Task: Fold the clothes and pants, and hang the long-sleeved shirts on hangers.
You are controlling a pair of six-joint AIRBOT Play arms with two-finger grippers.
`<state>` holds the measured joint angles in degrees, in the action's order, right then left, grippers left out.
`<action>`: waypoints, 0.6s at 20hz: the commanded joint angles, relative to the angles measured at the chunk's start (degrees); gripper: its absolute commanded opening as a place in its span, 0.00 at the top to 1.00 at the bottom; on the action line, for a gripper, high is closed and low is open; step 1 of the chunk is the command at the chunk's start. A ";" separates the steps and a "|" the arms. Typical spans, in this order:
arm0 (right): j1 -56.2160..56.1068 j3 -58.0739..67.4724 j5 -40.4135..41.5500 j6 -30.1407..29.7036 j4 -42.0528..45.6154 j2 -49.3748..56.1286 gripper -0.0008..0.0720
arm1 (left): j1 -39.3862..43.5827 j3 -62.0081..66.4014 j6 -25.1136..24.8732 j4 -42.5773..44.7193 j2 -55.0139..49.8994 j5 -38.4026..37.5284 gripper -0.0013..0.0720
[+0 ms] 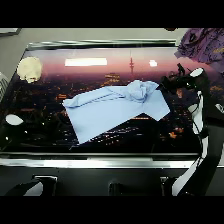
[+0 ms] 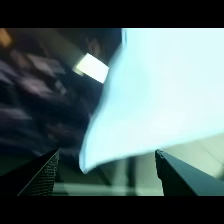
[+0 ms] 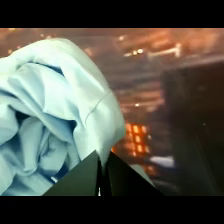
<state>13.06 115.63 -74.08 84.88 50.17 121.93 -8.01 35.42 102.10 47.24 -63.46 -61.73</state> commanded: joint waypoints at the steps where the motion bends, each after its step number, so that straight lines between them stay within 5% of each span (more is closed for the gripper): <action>1: -0.04 -0.02 -1.49 0.92 0.07 -0.92 0.94 | 4.44 -8.59 -3.15 -8.11 2.64 5.20 0.07; 12: -0.04 0.00 -3.02 1.90 0.11 -3.87 0.94 | 11.39 -8.59 -4.59 -9.42 -4.44 7.96 0.09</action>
<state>13.06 115.63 -77.01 86.61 50.26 119.09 1.39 27.00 98.28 38.28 -65.84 -55.05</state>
